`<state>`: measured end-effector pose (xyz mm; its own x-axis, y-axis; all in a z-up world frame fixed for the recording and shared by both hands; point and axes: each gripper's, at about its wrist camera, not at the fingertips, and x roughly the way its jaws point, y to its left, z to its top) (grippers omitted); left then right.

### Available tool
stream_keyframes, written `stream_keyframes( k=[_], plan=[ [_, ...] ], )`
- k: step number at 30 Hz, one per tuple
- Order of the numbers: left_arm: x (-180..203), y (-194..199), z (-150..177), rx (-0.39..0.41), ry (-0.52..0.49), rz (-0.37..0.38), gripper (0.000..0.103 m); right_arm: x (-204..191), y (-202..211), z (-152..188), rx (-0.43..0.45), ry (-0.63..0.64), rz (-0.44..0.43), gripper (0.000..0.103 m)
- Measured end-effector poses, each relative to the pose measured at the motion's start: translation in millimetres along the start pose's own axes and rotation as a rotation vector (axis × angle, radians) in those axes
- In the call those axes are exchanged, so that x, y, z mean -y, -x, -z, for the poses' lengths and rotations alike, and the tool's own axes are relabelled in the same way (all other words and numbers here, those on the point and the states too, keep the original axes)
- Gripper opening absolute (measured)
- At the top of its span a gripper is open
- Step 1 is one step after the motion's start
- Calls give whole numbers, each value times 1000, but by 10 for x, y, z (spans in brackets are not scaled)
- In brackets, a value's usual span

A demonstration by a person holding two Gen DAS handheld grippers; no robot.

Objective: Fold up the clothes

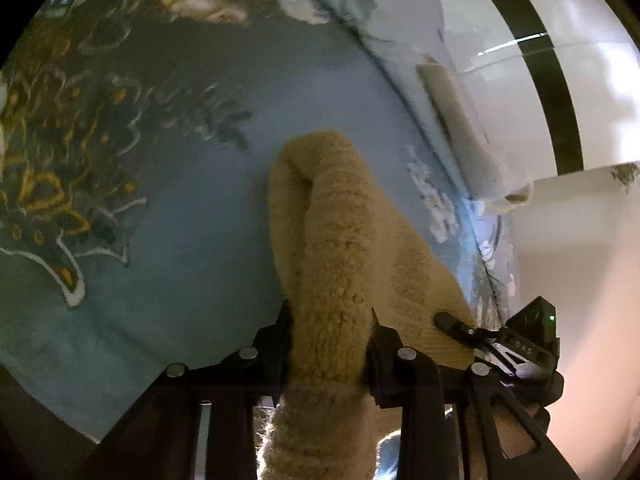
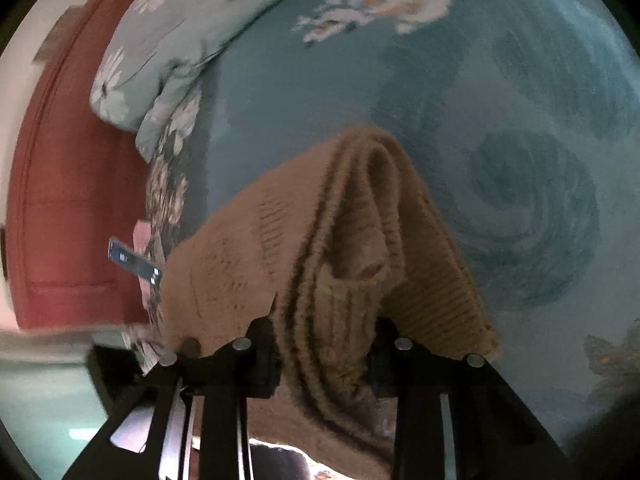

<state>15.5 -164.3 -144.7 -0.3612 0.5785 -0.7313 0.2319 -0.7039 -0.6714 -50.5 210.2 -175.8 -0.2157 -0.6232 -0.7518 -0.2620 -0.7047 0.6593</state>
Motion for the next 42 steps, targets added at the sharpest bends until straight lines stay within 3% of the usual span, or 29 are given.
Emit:
stream_keyframes(
  k=[9, 22, 33, 37, 42],
  plan=[
    [774, 420, 65, 78, -165, 14, 32, -139, 596, 118, 58, 69, -116, 32],
    [2180, 912, 275, 149, -440, 132, 32, 5, 1888, 303, 267, 97, -315, 32],
    [4088, 984, 747, 135, -783, 230, 32, 620, 3354, 475, 536, 42, -461, 32],
    [4903, 939, 1121, 122, -924, 286, 32, 893, 4126, 636, 675, 33, -463, 32],
    [5826, 718, 1609, 49, -1036, 398, 32, 1353, 5153, 1023, 855, 2, -399, 32]
  ],
)
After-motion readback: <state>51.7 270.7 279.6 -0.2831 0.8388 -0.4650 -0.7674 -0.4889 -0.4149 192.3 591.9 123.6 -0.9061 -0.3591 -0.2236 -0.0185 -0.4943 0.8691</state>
